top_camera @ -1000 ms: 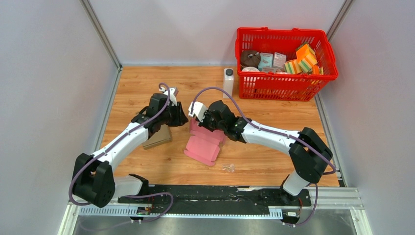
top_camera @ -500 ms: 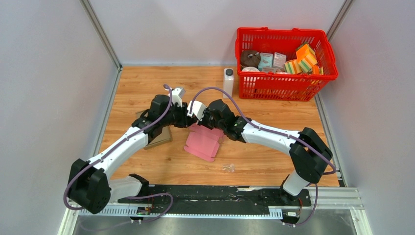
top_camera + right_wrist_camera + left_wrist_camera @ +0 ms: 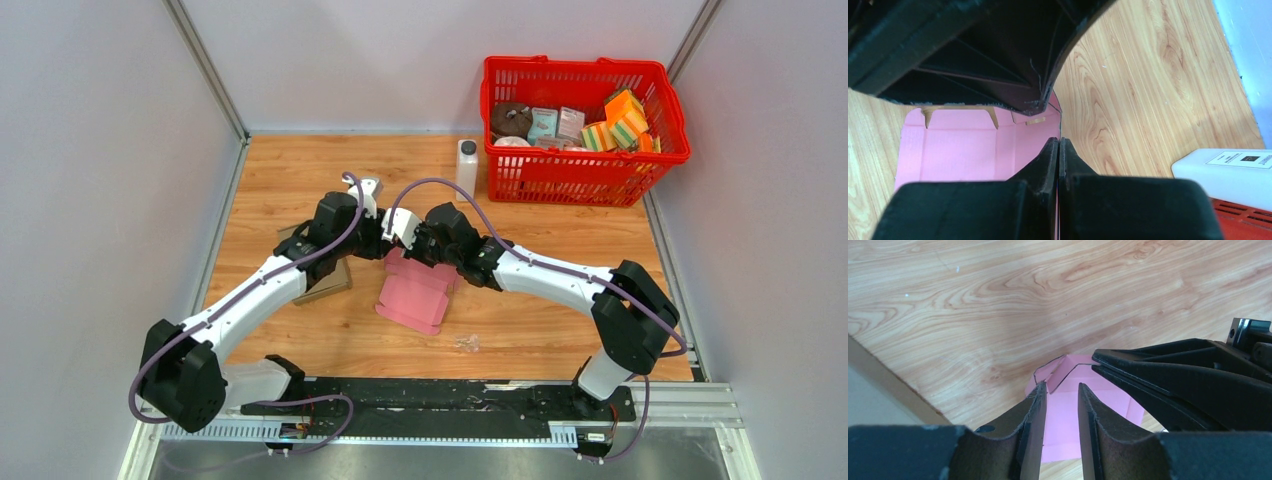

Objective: Fold the paper box

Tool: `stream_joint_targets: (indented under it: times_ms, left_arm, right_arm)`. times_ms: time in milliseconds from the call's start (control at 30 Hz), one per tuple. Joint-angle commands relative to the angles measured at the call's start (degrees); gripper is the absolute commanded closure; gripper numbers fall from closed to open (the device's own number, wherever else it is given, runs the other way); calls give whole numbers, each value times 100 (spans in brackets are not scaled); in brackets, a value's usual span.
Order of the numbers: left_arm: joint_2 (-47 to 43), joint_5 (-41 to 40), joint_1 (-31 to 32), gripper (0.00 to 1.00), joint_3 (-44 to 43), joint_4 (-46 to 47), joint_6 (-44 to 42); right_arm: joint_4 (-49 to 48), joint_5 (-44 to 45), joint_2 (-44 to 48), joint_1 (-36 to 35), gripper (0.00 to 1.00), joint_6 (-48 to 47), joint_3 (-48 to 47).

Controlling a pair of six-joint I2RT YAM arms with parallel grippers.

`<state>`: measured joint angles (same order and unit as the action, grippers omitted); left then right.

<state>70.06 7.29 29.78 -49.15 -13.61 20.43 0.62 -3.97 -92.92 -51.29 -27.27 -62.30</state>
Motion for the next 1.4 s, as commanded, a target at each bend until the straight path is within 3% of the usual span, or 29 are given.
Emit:
stream_joint_targets:
  times_ms: [0,200,333,533,1000,1033,1067,1133,1167,1233,1267,1333,1367]
  left_arm:
    - [-274,-228,10,62,-271,-169,-127]
    - [-274,17,10,56,-341,-89,-214]
    - [164,369,10,62,-482,-204,-302]
    - [332,133,10,64,-403,-89,-478]
    - [403,-483,186,94,-342,-72,-636]
    - [377,-518,203,94,-315,-46,-636]
    - [350,-614,221,95,-289,-2,-593]
    - [324,-676,221,97,-289,16,-531]
    - [324,-711,221,99,-306,7,-470]
    - [324,-711,221,100,-324,-19,-295]
    - [333,-877,230,100,-341,-54,-233]
    - [368,-939,230,100,-376,-81,4]
    - [394,-1009,239,100,-420,-168,92]
  right_arm:
    - [-89,-157,-15,5,100,20,-265]
    - [-80,-174,-6,13,100,37,-291]
    - [-89,-227,20,13,100,63,-282]
    - [87,-315,64,13,100,81,-300]
    - [-299,-166,99,22,99,283,-142]
    - [-300,-53,82,40,91,414,-159]
    - [-282,-8,73,75,66,554,-194]
    - [-89,1,143,206,55,888,-247]
    - [77,88,204,233,41,1316,-195]
    - [498,613,485,233,29,1836,-212]
    - [892,721,564,242,23,2596,-534]
    - [2358,975,670,242,22,3688,-1123]
    - [2764,1055,714,242,19,4903,-1605]
